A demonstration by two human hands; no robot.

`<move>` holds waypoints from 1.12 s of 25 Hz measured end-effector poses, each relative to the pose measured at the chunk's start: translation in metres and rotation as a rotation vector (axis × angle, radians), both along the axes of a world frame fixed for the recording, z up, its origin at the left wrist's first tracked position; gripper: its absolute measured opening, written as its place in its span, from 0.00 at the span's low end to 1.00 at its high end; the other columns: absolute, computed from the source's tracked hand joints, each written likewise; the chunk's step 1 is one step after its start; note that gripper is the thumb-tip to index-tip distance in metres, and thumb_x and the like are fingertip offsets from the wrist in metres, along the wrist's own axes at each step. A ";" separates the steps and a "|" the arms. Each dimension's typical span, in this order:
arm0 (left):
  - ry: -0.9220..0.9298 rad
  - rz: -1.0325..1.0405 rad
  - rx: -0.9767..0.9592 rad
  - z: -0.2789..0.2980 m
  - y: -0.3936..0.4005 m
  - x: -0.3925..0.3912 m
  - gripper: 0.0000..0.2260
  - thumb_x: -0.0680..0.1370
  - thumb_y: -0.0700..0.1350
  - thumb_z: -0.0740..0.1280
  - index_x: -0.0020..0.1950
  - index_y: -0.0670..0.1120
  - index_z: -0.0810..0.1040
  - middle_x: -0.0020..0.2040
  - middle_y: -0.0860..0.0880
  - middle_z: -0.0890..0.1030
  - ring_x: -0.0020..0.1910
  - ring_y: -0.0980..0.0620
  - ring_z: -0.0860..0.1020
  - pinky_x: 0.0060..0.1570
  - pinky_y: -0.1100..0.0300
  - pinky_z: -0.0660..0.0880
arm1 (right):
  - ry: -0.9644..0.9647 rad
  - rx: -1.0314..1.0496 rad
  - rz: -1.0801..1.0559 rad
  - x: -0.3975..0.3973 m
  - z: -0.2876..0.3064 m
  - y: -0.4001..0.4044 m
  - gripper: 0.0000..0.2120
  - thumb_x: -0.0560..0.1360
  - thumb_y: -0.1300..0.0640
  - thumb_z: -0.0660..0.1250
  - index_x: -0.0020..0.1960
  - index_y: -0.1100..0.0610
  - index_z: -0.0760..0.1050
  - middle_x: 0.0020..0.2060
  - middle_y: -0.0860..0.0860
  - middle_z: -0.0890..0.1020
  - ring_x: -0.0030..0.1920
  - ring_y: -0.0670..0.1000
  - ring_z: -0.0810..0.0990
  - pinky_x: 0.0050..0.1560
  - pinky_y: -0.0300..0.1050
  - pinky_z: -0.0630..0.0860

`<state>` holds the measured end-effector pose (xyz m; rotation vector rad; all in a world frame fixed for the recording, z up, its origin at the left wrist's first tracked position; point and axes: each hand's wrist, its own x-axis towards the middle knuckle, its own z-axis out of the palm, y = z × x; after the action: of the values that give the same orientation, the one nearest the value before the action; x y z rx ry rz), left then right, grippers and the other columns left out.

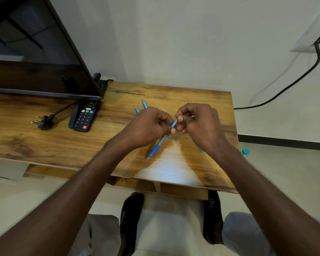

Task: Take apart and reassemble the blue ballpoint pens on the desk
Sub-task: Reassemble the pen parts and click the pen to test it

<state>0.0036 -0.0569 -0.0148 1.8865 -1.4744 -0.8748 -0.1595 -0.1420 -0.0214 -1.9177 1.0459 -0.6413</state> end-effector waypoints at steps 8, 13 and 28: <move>0.024 0.033 -0.003 -0.001 0.001 0.001 0.05 0.78 0.40 0.75 0.53 0.41 0.86 0.41 0.44 0.86 0.36 0.49 0.85 0.34 0.61 0.82 | -0.090 0.213 -0.039 0.003 0.004 0.004 0.05 0.81 0.67 0.71 0.47 0.60 0.83 0.38 0.56 0.87 0.36 0.52 0.89 0.39 0.45 0.86; 0.005 0.047 -0.004 -0.001 0.001 0.000 0.05 0.79 0.41 0.75 0.54 0.42 0.86 0.40 0.45 0.86 0.34 0.51 0.84 0.34 0.61 0.82 | -0.167 0.329 -0.056 0.002 0.003 0.004 0.03 0.81 0.68 0.70 0.51 0.64 0.83 0.39 0.59 0.88 0.38 0.55 0.90 0.39 0.47 0.86; 0.048 0.139 -0.044 -0.002 0.000 -0.002 0.05 0.79 0.42 0.76 0.51 0.42 0.87 0.39 0.46 0.86 0.35 0.53 0.85 0.33 0.63 0.80 | -0.187 0.192 -0.097 0.005 -0.002 0.006 0.05 0.77 0.66 0.74 0.50 0.59 0.87 0.43 0.52 0.89 0.37 0.49 0.89 0.39 0.45 0.86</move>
<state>0.0014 -0.0567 -0.0167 1.8970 -1.3063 -0.8102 -0.1542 -0.1365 -0.0230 -1.6173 1.0459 -0.7323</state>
